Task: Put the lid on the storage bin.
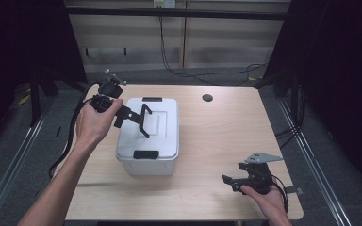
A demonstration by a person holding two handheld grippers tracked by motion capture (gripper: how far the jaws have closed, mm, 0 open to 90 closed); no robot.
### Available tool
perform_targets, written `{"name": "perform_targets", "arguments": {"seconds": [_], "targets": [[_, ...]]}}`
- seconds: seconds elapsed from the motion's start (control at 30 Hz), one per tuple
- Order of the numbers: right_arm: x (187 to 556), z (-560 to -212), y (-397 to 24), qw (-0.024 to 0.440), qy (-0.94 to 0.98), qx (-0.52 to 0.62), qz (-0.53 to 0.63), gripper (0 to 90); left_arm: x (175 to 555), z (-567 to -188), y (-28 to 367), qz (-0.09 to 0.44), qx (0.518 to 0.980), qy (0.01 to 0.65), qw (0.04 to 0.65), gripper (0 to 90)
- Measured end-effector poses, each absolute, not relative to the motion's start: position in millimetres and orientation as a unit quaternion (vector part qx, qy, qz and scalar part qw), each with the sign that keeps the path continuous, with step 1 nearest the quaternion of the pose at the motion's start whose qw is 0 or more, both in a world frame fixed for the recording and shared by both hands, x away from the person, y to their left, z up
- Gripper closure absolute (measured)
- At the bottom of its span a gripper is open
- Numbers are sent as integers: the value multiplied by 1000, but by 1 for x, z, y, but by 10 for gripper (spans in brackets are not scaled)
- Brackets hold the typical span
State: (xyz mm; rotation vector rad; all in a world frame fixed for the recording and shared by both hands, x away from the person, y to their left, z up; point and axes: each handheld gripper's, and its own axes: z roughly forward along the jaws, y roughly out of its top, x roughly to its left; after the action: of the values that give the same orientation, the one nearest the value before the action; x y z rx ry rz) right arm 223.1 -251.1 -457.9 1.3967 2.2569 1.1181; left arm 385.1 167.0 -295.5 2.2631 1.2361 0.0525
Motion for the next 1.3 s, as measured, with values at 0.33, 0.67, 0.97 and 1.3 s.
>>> {"name": "perform_targets", "arguments": {"seconds": [0.33, 0.67, 0.97, 1.3], "targets": [[223, -458, -252, 132, 777, 481, 385, 165, 370, -307, 190, 29, 848, 439, 296, 182], [222, -458, -252, 132, 775, 485, 383, 165, 353, -326, 220, 15, 844, 429, 322, 174], [222, -458, -252, 132, 774, 485, 384, 166, 340, -343, 244, 25, 839, 433, 327, 174], [222, -458, -252, 133, 772, 488, 385, 165, 322, -371, 271, 32, 812, 459, 358, 173]]}}
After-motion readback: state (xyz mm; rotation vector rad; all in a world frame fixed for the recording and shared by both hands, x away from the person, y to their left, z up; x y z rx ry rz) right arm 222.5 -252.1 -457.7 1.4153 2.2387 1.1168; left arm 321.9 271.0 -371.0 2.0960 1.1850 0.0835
